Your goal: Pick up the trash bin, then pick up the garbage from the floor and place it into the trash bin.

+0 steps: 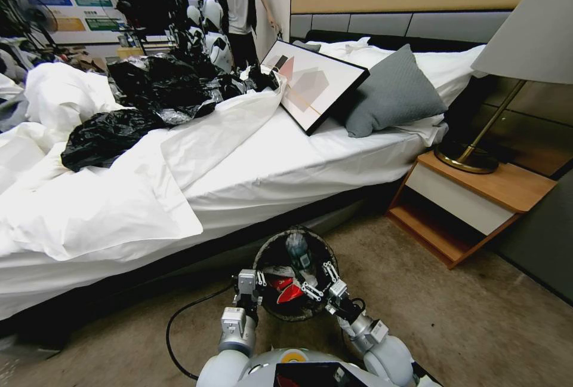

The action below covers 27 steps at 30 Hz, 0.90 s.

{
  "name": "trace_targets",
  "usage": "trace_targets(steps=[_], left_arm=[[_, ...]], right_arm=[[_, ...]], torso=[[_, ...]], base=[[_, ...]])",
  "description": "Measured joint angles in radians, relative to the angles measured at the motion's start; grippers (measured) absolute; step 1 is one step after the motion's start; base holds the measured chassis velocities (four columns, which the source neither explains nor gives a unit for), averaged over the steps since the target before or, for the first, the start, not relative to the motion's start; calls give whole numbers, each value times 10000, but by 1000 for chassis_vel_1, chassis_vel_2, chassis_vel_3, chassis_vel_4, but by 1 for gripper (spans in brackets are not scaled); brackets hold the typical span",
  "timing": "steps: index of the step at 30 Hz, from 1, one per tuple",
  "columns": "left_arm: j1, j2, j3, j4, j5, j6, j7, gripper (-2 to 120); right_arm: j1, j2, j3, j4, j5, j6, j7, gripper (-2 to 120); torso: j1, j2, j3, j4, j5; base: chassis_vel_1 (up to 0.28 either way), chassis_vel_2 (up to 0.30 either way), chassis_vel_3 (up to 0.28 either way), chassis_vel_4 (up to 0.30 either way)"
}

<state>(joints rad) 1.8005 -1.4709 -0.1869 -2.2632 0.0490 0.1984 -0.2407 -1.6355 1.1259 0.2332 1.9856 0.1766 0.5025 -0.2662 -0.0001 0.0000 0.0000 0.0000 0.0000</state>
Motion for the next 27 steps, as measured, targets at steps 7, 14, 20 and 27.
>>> trace_targets(steps=[7,14,20,27], left_arm=[[0,-3,10,14,1,0,2,0],[-1,9,12,47,2,0,3,0],[-21,2,17,121,9,2,6,0],[-19,-2,-9,130,13,2,7,0]], right_arm=[[-207,-32,41,377,-288,144,-34,100],[-411,-73,239,986,-385,222,-13,100],[-418,141,472,1832,-552,253,446,100],[-200,905,1028,2811,-1157,34,1911,100]], torso=[[0,0,0,0,0],[0,0,0,0,0],[0,0,0,0,-1],[0,0,0,0,-1]], base=[[0,0,0,0],[0,0,0,0],[0,0,0,0],[0,0,0,0]])
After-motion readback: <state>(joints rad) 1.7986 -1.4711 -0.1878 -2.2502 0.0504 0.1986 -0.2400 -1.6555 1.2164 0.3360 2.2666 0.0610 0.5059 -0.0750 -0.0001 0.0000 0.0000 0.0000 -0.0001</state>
